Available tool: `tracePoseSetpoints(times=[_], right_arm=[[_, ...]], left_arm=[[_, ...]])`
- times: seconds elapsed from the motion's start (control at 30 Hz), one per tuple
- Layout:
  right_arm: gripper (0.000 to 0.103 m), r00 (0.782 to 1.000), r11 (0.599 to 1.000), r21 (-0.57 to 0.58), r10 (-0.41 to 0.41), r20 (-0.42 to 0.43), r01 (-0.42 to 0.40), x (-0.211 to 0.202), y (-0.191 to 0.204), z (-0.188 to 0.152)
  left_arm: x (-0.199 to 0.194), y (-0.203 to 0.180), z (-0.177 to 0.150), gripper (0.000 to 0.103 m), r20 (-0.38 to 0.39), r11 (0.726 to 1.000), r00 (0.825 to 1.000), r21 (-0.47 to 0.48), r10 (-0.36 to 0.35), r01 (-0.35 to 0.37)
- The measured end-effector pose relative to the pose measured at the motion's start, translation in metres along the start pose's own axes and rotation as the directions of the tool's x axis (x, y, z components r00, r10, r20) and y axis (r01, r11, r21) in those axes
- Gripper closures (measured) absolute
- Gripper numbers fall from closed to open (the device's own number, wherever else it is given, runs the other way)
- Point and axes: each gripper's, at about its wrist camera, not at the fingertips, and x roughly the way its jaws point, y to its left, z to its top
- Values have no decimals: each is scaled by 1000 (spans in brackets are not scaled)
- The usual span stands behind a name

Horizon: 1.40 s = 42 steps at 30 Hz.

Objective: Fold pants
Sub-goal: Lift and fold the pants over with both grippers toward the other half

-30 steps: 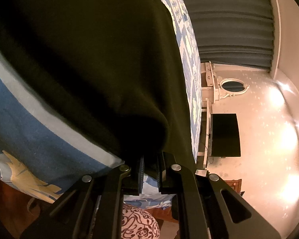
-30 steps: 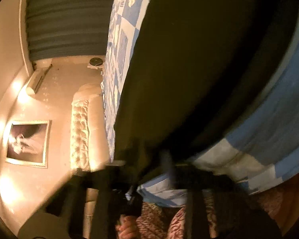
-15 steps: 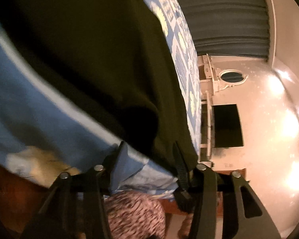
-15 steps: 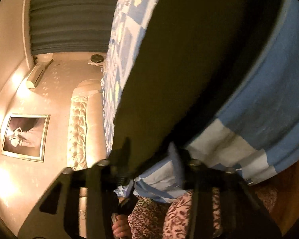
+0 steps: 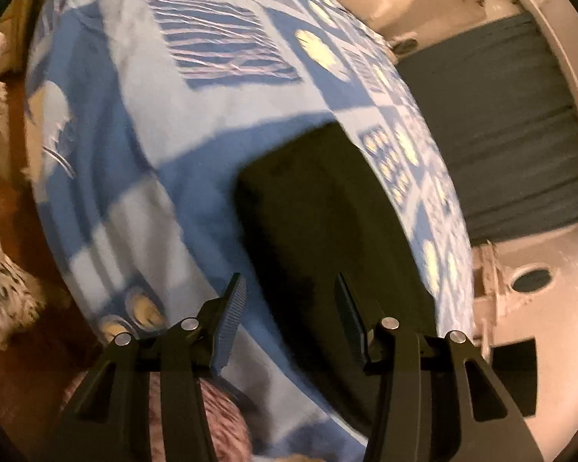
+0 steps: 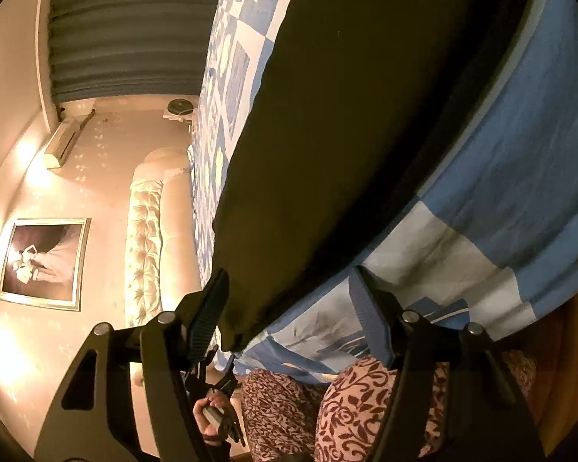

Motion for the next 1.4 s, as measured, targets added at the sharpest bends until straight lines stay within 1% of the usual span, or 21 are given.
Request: tracePoseSetpoints(times=[0.07,0.17,0.27,0.33,0.4,0.5,0.7,0.83,1.07,1.1,1.13,1.2,1.3,1.4], right_arm=[[37,1000,1000,-4,-4,-4,4,1,2,0],[34,1000,1000,-2,-3,-8,3,1,2,0],[33,1000,1000,0,-2,-11,2,3,5,-2],[33,1000,1000,3,-1,-12,1,4,6,-2],[32,1000,1000,5,0,-13,0,4,5,-2],[32,1000,1000,8,2,-14,-2,4,3,-2],[31,1000,1000,9,2,-15,-2,4,3,-3],[31,1000,1000,12,4,-14,-4,4,2,-3],[30,1000,1000,14,7,-14,-6,3,1,-4],[30,1000,1000,14,7,-14,-6,3,1,-4],[30,1000,1000,15,7,-13,-7,4,1,-5],[30,1000,1000,17,9,-12,-8,4,0,-6],[30,1000,1000,15,6,-13,-6,5,-1,-8],[30,1000,1000,15,6,-12,-6,5,0,-10]], left_arm=[[4,6,3,55,-8,999,1000,-45,-22,22],[10,2,0,56,-10,997,999,-71,-34,34],[10,3,10,67,0,996,999,-83,-46,45],[8,3,15,67,8,995,999,-92,-48,48],[8,3,19,71,12,994,999,-103,-39,40],[6,4,21,71,17,992,999,-125,-33,35],[-7,0,24,71,44,992,999,-121,-23,28],[-12,-3,23,71,30,992,999,-129,-13,17],[-3,-10,28,72,27,995,1000,-104,-8,11],[-2,-11,29,87,29,996,1000,-93,-5,8],[1,-12,30,93,25,997,1000,-71,0,2],[5,-11,33,94,26,998,1000,-58,15,-13],[8,-10,36,97,13,998,1000,-56,10,-9],[6,-19,42,97,12,999,999,15,31,-32]])
